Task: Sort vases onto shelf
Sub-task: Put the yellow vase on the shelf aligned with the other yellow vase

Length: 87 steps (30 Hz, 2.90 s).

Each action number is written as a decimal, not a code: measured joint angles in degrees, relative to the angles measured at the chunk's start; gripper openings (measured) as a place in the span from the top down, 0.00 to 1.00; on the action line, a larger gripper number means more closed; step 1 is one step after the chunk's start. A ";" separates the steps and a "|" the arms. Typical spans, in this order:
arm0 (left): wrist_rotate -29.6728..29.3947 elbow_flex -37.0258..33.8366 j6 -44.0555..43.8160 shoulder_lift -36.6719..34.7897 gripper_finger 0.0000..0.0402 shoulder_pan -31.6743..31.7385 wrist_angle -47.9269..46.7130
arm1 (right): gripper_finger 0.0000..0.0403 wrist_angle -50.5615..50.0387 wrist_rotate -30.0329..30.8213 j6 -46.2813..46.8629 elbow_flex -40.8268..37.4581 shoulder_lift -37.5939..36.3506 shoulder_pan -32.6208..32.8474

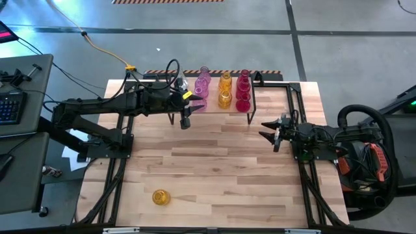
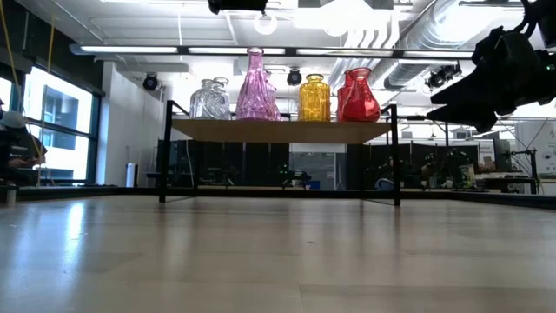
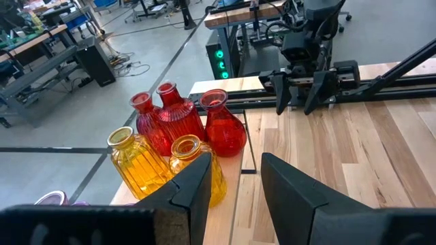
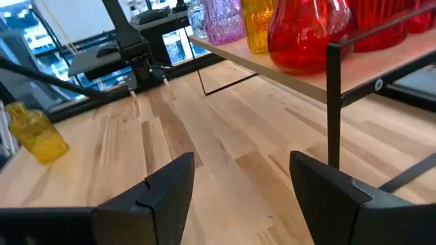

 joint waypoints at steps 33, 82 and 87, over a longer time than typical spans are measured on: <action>11.64 0.03 -13.64 -3.62 0.70 -1.62 -15.06 | 0.44 0.00 0.06 2.21 0.00 0.00 -0.02; 11.41 0.00 -63.00 0.07 0.70 -40.60 -46.12 | 0.44 0.02 0.02 2.21 0.00 0.02 -0.01; 10.14 -0.02 -65.67 2.02 0.70 -44.98 -45.53 | 0.44 0.02 0.02 2.21 0.00 0.02 -0.02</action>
